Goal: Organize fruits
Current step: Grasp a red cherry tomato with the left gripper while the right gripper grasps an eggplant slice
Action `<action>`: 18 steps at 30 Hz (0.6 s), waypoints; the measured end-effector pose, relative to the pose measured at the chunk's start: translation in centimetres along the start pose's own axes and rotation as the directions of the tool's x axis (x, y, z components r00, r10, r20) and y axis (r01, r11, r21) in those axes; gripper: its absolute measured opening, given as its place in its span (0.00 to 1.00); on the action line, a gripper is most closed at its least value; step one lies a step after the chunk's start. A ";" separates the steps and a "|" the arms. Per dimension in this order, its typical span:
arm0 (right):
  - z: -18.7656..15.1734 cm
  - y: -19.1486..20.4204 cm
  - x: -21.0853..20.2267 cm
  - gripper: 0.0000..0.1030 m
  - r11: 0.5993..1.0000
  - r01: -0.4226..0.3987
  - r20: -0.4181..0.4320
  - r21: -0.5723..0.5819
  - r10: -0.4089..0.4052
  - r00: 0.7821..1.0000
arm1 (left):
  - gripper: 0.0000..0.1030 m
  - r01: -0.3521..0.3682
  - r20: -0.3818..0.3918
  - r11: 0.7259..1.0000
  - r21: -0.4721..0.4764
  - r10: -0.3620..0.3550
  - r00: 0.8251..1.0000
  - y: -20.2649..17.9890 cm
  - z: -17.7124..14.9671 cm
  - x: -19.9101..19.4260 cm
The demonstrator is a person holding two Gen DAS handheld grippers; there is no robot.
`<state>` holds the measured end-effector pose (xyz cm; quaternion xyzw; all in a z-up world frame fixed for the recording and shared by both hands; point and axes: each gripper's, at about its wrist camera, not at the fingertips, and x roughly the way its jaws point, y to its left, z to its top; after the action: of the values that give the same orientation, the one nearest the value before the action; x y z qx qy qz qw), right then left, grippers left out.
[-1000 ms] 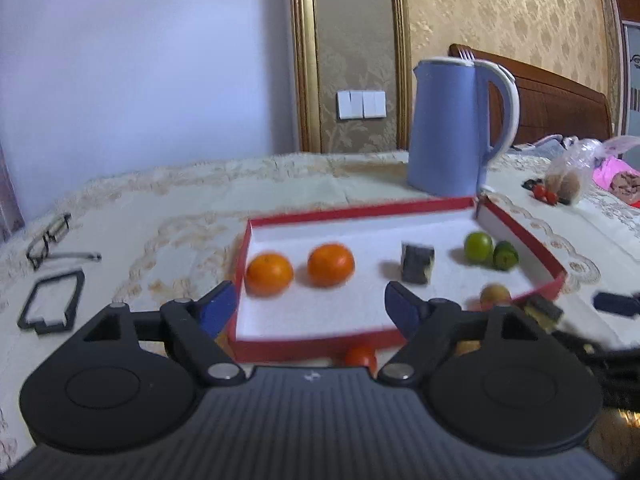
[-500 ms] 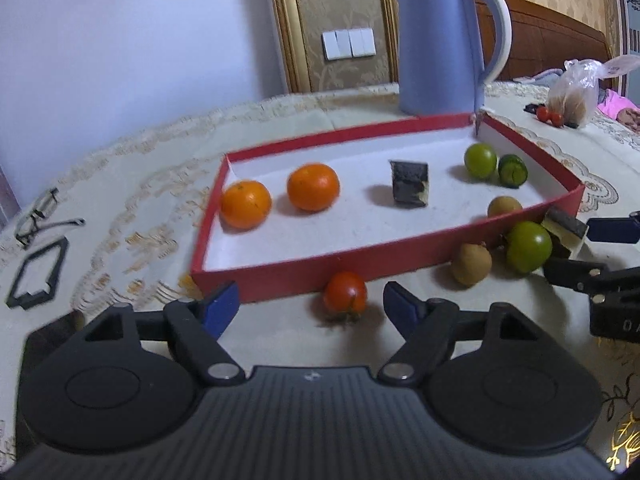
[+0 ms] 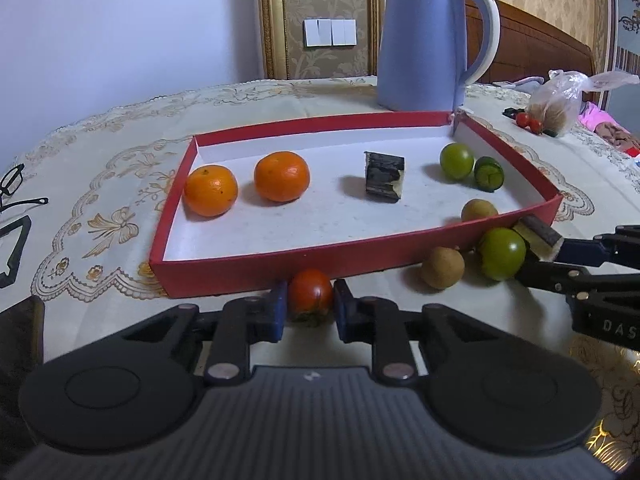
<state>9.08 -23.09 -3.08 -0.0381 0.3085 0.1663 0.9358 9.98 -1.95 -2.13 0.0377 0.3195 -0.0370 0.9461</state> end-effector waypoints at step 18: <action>-0.7 -0.1 -3.2 0.30 0.998 0.017 0.104 0.063 -0.024 0.994 | 0.21 0.015 0.127 1.000 -0.023 -0.012 0.992 1.9 0.8 -3.4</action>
<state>6.26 -24.25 -1.74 -0.0032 0.2637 0.1488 0.9530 7.96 0.01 0.65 0.0219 0.2595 -0.0419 0.9646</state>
